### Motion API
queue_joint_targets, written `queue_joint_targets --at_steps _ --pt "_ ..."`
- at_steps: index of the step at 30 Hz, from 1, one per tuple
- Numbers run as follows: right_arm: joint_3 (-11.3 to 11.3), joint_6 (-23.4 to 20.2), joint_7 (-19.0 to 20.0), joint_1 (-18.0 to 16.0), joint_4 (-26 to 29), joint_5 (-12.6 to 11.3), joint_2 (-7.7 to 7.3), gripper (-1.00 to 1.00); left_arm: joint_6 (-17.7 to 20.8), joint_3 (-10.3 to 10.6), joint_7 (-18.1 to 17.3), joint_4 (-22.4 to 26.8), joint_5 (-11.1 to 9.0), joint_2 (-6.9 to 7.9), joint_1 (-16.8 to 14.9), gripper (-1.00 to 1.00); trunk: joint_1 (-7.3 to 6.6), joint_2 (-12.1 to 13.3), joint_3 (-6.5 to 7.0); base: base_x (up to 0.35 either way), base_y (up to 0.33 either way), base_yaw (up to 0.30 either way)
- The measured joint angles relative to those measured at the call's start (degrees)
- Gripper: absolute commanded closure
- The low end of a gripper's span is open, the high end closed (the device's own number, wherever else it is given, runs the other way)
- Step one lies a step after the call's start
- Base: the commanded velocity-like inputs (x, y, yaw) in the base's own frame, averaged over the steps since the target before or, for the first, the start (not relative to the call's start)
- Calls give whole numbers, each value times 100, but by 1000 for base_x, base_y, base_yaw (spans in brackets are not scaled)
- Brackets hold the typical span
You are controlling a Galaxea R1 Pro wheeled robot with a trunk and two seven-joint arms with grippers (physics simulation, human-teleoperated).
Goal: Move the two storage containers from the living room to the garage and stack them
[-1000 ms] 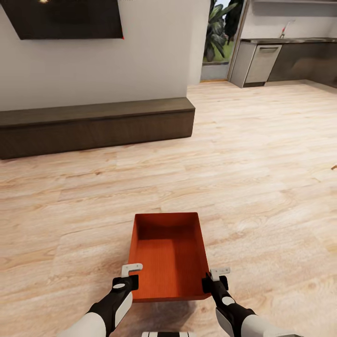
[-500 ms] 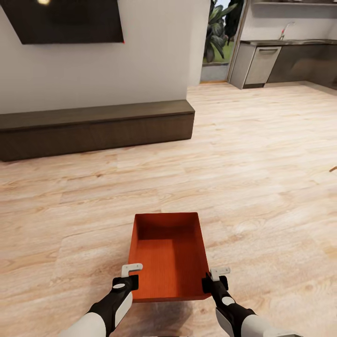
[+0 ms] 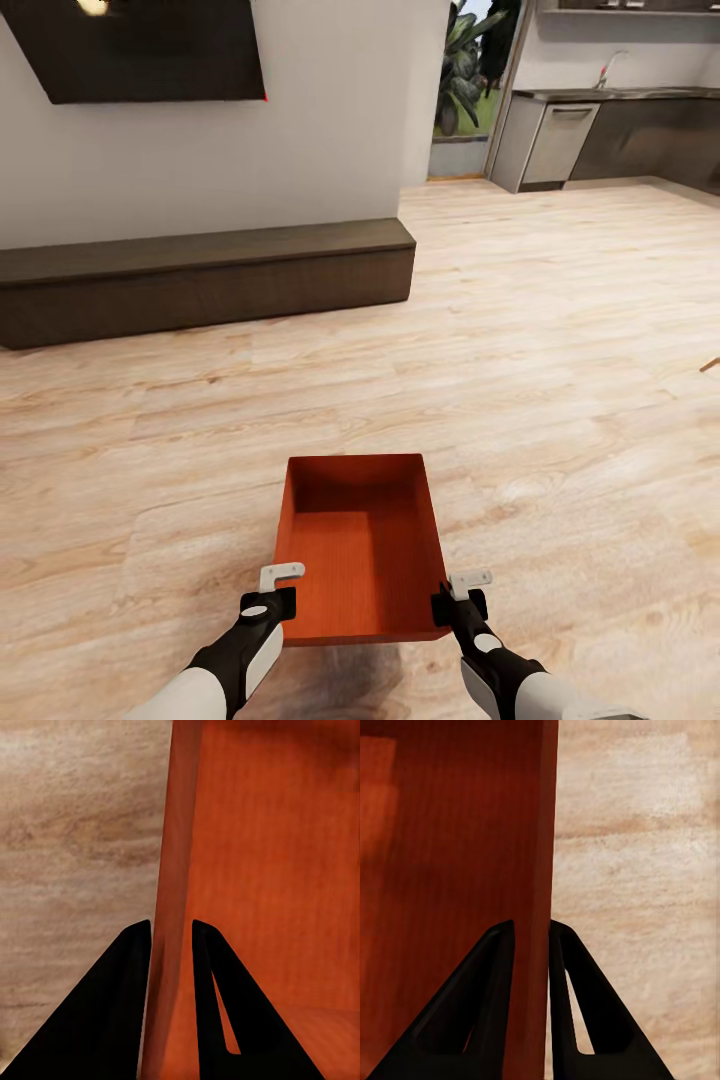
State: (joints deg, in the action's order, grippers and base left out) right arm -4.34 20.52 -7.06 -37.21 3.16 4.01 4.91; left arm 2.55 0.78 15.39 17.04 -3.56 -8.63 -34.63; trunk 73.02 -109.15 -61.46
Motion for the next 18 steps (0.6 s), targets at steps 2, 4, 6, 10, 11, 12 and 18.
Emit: queue_joint_targets --at_steps 2,4,6,10,11,12,18 --pt "-5 -4 0 -1 0 -3 1 100 0 2 0 -1 -5 1 0 100 -44 80 36 0 0 0" --pt "-12 -6 -1 -1 1 -5 1 100 0 3 -1 -3 -8 3 0 100 -88 160 72 0 0 0" --pt "-15 -5 -2 0 0 -11 2 100 0 7 -1 -3 -11 5 0 100 -132 241 108 0 0 0" --pt "-77 11 -17 0 -7 -87 19 100 0 2 -42 1 1 28 -2 100 -220 401 180 0 0 0" --pt "-85 12 -19 0 -9 -97 19 100 0 3 -35 2 2 25 -2 100 -242 441 197 0 0 0" --pt "-84 13 -19 0 -9 -95 18 100 0 3 -36 2 3 25 -2 100 -264 481 215 0 0 0" --pt "-84 13 -19 1 -9 -96 18 100 0 4 -35 2 2 25 -2 100 -395 722 323 0 0 0"
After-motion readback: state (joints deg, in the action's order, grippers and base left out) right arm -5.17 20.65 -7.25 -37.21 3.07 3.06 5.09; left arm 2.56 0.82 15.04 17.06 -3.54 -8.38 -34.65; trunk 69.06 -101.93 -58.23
